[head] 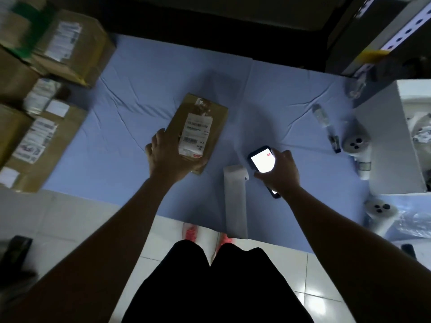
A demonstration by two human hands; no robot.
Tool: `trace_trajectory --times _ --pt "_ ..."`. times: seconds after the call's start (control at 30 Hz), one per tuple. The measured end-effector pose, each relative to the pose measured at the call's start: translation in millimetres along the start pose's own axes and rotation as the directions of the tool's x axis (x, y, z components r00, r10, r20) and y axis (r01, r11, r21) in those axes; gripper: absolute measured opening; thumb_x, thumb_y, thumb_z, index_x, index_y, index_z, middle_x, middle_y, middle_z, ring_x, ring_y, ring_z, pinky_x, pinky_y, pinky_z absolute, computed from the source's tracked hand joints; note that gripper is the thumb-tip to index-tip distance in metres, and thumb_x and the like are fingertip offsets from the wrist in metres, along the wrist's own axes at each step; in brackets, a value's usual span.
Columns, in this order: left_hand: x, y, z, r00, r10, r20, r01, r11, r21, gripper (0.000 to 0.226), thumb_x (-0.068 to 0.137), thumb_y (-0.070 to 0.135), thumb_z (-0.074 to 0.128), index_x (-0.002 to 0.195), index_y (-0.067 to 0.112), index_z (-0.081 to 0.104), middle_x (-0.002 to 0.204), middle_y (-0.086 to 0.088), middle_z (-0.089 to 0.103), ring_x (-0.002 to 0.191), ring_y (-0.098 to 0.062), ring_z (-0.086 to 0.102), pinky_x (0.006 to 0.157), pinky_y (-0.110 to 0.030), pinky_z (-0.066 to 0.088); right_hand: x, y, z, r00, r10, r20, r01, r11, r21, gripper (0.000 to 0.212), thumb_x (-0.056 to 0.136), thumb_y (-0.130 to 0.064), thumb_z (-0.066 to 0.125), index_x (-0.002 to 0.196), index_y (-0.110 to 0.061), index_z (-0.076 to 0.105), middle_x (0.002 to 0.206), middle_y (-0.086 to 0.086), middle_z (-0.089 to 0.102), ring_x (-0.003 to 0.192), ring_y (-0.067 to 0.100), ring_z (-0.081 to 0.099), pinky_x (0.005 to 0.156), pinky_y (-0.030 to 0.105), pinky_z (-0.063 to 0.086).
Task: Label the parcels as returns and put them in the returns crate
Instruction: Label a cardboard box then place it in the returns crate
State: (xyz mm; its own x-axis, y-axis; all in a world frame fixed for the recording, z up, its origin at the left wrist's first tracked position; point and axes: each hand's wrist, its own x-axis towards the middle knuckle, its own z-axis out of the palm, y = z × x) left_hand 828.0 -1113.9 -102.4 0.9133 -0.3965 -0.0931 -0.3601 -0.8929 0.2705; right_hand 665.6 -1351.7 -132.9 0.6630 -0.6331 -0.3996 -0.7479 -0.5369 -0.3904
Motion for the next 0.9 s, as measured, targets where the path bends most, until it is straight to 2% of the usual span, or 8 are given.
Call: trace_trajectory --times 0.1,0.2,0.3,0.4,0.53,0.63,0.73,0.9 --pt "-12 12 5 0.952 0.233 -0.197 -0.242 0.970 -0.020 0.059 0.075 0.051 0.066 0.117 0.009 0.064 0.125 -0.014 0.058 0.112 -0.037 0.055 0.087 -0.044 0.048 0 0 5 1.000 -0.007 -0.026 0.006 0.999 -0.046 0.095 0.067 -0.043 0.088 0.146 -0.022 0.040 0.135 0.010 0.047 0.122 0.031 0.051 0.093 0.045 0.051" --pt "-28 34 13 0.904 0.416 -0.101 -0.425 0.899 -0.102 0.015 0.081 0.022 0.061 0.080 0.009 0.068 0.093 -0.008 0.063 0.086 -0.033 0.063 0.068 -0.033 0.049 1 1 7 0.999 -0.001 -0.042 -0.004 0.992 -0.130 0.092 0.071 -0.048 0.084 0.146 -0.021 0.039 0.138 0.010 0.047 0.129 0.031 0.045 0.099 0.048 0.045" --pt "-49 51 29 0.941 0.321 0.104 -0.284 0.920 -0.269 0.013 0.086 0.022 0.062 0.078 0.013 0.062 0.076 -0.002 0.058 0.075 -0.026 0.062 0.061 -0.027 0.039 0 2 3 0.999 -0.005 -0.040 -0.002 0.984 -0.177 0.091 0.072 -0.056 0.079 0.146 -0.023 0.038 0.137 0.009 0.048 0.126 0.030 0.045 0.098 0.046 0.043" --pt "-58 58 43 0.964 0.129 0.231 -0.025 0.913 -0.406 0.017 0.091 0.028 0.062 0.099 0.014 0.066 0.091 -0.003 0.072 0.085 -0.023 0.068 0.071 -0.035 0.056 -5 -1 0 0.996 -0.040 -0.077 0.025 0.982 -0.188 0.083 0.075 -0.059 0.076 0.142 -0.024 0.043 0.132 0.007 0.050 0.122 0.028 0.048 0.096 0.043 0.044" --pt "-54 69 54 0.943 0.022 0.331 0.168 0.829 -0.533 0.027 0.094 0.027 0.065 0.115 0.011 0.062 0.101 0.001 0.069 0.088 -0.015 0.066 0.072 -0.029 0.055 -14 -15 -7 0.997 -0.038 -0.067 0.046 0.990 0.130 0.024 0.085 -0.039 0.070 0.096 -0.019 0.066 0.090 -0.001 0.067 0.086 0.020 0.065 0.070 0.027 0.048" --pt "-48 72 62 0.941 -0.052 0.336 0.260 0.747 -0.612 0.031 0.087 0.023 0.075 0.111 0.006 0.067 0.099 -0.002 0.071 0.086 -0.016 0.067 0.067 -0.019 0.050 -24 -25 0 0.997 0.021 0.074 -0.040 0.965 0.260 0.022 0.086 -0.036 0.071 0.079 -0.017 0.064 0.077 -0.002 0.067 0.074 0.014 0.064 0.064 0.018 0.046" --pt "-43 71 66 0.926 -0.106 0.361 0.329 0.694 -0.641 0.023 0.079 0.017 0.081 0.098 0.009 0.072 0.088 -0.002 0.072 0.079 -0.015 0.068 0.060 -0.014 0.046 -29 -24 13 0.980 0.127 0.154 -0.184 0.879 0.440 0.026 0.082 -0.043 0.070 0.083 -0.019 0.062 0.084 0.005 0.072 0.069 0.022 0.072 0.076 0.043 0.061" --pt "-40 69 62 0.933 -0.037 0.359 0.283 0.692 -0.664 0.030 0.075 0.007 0.082 0.102 0.009 0.070 0.090 0.000 0.069 0.078 -0.012 0.066 0.060 -0.014 0.049 -37 -24 19 0.963 0.162 0.217 -0.255 0.809 0.529 0.037 0.081 -0.046 0.066 0.112 -0.025 0.062 0.109 0.005 0.071 0.093 0.023 0.071 0.087 0.045 0.059"
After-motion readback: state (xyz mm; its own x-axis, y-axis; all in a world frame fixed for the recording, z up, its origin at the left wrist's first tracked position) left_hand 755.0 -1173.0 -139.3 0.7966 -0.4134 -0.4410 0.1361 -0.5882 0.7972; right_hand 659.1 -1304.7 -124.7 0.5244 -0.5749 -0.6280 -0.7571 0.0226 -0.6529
